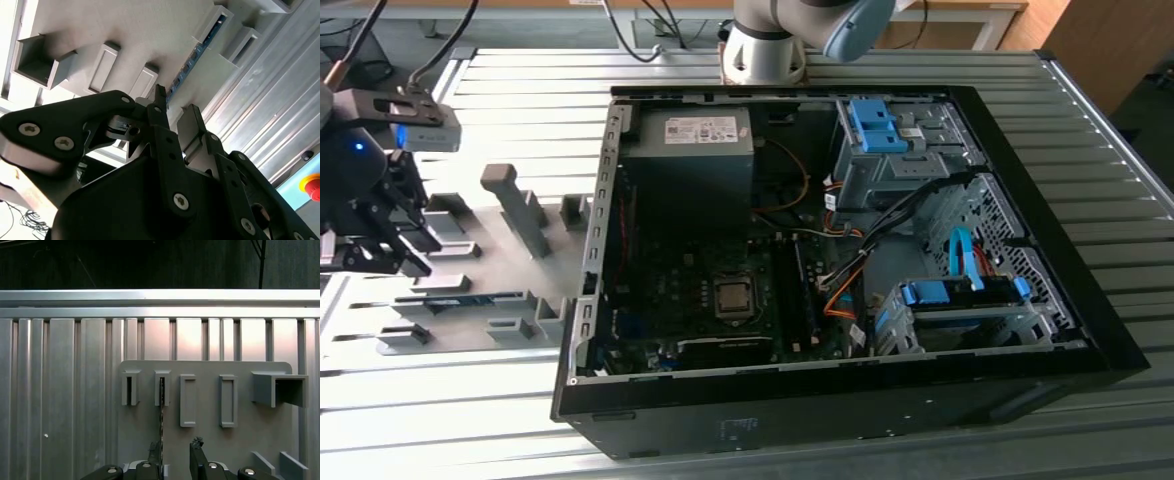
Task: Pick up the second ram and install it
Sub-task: 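Pick up the second ram and move it above second insertion slot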
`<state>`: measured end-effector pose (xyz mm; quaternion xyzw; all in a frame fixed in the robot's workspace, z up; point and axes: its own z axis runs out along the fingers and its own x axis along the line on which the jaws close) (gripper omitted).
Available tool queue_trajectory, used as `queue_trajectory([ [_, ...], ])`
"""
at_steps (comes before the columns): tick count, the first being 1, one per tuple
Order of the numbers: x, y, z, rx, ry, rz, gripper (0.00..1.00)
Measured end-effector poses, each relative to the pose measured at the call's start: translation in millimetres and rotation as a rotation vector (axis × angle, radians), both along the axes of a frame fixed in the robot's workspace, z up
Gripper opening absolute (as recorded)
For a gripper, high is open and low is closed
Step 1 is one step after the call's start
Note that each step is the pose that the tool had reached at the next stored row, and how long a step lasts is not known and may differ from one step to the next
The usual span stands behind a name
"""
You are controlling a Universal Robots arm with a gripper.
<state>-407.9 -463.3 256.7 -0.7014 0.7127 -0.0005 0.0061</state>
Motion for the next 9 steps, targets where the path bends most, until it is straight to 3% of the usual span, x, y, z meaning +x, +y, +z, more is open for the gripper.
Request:
queue_trajectory([
  [9, -0.1, -0.9, -9.1, -0.0001, 0.0001, 0.0, 0.37],
])
